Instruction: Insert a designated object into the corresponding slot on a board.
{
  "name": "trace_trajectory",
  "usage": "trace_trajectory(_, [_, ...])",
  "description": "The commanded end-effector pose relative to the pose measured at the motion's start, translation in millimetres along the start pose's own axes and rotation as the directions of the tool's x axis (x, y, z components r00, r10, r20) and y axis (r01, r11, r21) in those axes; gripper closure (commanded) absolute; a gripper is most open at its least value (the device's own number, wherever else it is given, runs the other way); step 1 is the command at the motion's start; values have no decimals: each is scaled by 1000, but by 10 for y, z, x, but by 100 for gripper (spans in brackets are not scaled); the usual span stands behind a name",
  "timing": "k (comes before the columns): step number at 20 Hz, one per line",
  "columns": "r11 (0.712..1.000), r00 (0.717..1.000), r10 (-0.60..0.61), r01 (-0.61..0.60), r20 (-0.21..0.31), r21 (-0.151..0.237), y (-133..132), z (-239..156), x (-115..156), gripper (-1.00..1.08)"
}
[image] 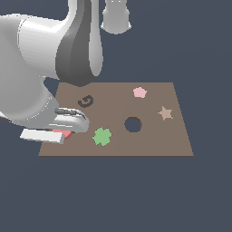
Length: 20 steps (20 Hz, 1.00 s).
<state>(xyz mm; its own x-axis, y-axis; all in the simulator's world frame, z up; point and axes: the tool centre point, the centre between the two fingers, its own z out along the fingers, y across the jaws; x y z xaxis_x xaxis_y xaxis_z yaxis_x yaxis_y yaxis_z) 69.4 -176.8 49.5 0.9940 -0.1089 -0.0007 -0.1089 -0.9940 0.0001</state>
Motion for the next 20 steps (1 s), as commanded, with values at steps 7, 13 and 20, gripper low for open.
trace_trajectory(7, [1000, 1000, 0, 0, 0, 0, 0, 35, 6, -92])
trace_trajectory(13, [1000, 1000, -1, 1, -1, 0, -5, 192, 6, -92])
trace_trajectory(20, [1000, 1000, -1, 1, -1, 0, -5, 196, 6, 108])
